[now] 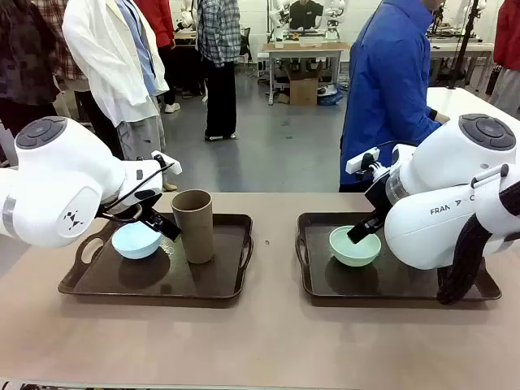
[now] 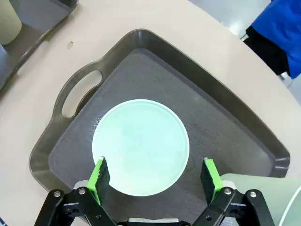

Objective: Set up a tray with a mat and arrange the tableware.
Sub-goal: Pick up the Picnic Bowl and Reusable plastic cup from the Handle tray in front of the human's position and hold them in the air.

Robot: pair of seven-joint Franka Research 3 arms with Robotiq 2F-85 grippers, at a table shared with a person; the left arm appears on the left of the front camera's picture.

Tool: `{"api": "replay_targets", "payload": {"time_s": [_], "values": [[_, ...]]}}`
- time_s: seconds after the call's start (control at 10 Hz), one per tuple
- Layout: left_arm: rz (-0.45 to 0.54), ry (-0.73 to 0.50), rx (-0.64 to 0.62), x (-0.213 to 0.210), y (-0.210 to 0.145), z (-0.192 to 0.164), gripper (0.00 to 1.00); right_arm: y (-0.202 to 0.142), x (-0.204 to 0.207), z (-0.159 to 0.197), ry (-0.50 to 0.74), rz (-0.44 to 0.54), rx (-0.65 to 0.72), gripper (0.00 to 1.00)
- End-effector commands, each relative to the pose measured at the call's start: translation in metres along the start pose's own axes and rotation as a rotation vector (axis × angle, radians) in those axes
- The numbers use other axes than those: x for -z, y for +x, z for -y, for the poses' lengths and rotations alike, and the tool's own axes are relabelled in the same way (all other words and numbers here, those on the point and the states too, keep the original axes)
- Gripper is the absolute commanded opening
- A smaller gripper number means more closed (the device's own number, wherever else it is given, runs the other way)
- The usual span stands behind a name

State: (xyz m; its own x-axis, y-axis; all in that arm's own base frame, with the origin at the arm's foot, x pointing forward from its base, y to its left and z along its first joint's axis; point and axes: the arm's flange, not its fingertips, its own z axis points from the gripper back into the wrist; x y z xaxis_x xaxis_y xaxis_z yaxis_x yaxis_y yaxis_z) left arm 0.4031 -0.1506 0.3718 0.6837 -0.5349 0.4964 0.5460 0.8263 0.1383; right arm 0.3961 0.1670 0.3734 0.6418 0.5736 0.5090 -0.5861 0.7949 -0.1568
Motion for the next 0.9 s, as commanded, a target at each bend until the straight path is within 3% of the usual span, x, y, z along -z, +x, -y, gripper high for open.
{"api": "replay_targets", "payload": {"time_s": [0.0, 0.8], "values": [[0.000, 0.000, 0.000, 0.0000, 0.0000, 0.0001, 1.00, 0.0000, 0.0000, 0.0000, 0.000, 0.000, 0.000, 1.00], [0.000, 0.000, 0.000, 0.0000, 0.0000, 0.0001, 1.00, 0.0000, 0.0000, 0.0000, 0.000, 0.000, 0.000, 1.00]]}}
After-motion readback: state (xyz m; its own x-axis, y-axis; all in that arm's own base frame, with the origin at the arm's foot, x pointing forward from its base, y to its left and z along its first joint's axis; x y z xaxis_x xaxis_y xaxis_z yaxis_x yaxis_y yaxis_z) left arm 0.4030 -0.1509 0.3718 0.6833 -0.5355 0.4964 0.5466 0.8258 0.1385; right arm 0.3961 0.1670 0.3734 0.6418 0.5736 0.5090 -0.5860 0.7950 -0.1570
